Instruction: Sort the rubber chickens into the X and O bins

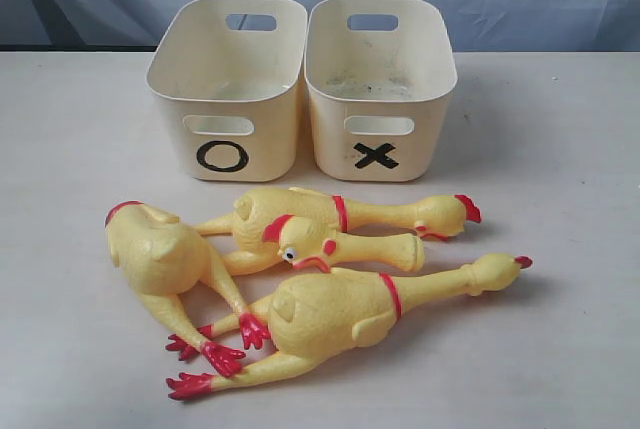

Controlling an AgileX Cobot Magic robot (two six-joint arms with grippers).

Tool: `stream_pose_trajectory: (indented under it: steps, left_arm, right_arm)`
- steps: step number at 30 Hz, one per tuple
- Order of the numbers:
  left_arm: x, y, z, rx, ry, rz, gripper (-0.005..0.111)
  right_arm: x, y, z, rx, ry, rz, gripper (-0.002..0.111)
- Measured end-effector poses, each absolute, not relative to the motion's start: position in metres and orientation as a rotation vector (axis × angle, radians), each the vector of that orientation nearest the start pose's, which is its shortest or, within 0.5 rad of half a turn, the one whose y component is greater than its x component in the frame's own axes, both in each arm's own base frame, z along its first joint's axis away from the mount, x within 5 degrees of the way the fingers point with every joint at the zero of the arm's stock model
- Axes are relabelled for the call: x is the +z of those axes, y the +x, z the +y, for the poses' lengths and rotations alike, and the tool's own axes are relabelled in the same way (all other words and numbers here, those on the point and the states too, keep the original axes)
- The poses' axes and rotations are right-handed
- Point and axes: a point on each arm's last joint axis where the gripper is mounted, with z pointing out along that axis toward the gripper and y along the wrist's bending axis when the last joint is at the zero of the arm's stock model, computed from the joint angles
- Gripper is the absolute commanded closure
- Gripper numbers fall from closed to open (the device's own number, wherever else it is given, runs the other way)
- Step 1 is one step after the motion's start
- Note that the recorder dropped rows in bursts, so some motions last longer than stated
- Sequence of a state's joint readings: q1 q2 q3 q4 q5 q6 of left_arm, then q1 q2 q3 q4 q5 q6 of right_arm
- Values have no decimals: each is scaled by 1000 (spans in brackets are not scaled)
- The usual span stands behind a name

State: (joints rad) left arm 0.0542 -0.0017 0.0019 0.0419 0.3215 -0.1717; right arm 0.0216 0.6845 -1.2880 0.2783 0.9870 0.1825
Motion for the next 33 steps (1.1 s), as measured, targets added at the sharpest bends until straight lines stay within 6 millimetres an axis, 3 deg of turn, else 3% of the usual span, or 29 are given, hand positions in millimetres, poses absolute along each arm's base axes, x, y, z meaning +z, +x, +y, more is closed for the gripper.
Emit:
stream_pose_trajectory:
  steps: [4,13,14,17,19,21,26,29,33]
  left_arm:
    - [184,54,4,-43,-177,1797,107]
    - [184,54,4,-43,-177,1797,107]
    - [184,54,4,-43,-177,1797,107]
    - [184,54,4,-43,-177,1797,107]
    - [184,54,4,-43,-177,1797,107]
    - [184,54,4,-43,-177,1797,107]
    - [184,54,4,-43,-177,1797,107]
    - [184,54,4,-43,-177,1797,107]
    - [184,54,4,-43,-177,1797,107]
  right_arm:
    - [479,93,34,551,7,1933,96]
    - [493,151,76,1174,-254,1730,96]
    - [483,162,88,1235,-432,1755,96]
    - [452,186,113,1287,-683,1891,99]
    - [425,195,139,1192,-836,2029,109]
    - [398,197,181,985,-968,2124,109]
    - [351,183,275,770,-1162,2039,109]
    - [302,180,325,676,-1212,2044,109]
    - [256,189,348,602,-1196,2122,106]
